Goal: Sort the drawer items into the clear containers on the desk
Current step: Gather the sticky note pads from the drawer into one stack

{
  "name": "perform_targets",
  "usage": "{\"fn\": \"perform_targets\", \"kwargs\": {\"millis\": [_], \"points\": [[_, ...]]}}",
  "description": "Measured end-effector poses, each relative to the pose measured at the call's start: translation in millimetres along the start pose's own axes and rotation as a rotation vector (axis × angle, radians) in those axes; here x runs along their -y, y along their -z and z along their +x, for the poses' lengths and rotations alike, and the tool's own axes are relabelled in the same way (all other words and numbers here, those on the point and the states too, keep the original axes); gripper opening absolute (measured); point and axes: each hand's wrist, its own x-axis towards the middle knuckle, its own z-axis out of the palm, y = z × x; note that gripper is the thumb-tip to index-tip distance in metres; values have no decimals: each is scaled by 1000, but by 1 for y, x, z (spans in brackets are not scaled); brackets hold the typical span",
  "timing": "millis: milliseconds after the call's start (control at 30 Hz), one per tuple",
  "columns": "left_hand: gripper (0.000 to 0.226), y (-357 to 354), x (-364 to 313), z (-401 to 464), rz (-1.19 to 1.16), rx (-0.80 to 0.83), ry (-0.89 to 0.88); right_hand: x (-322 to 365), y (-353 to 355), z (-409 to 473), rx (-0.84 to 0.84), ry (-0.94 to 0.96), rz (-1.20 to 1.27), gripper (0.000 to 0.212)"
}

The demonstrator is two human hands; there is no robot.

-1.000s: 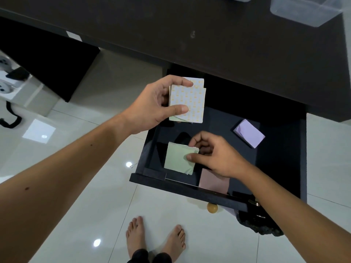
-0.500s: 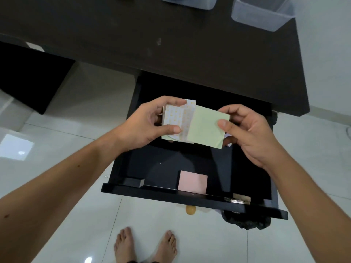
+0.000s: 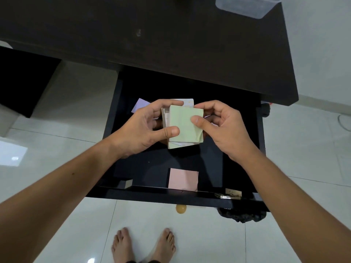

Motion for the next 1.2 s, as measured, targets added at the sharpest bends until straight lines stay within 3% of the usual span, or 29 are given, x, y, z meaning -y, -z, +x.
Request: {"fn": "perform_targets", "kwargs": {"millis": [300,433,600,800,1000,1200], "points": [[63,-5,7,3,-89,-10,113,0,-3,4,8,-21,3,27],[64,-4,13,3,-48,-19,92,-8,6,1,-69,-36,-13,15],[63,0,17,1,12,-38,107,-35,22,-4,-258,-46,-433,28],[67,1,18,0,26,-74,83,-51,25,-6,-186,-153,-743,65],[60,0,20,0,4,-81,76,-51,23,-3,-175,-190,-720,53],[59,2,22,2,-3,-101,69,-50,25,-7,-222,-174,-473,33]]}}
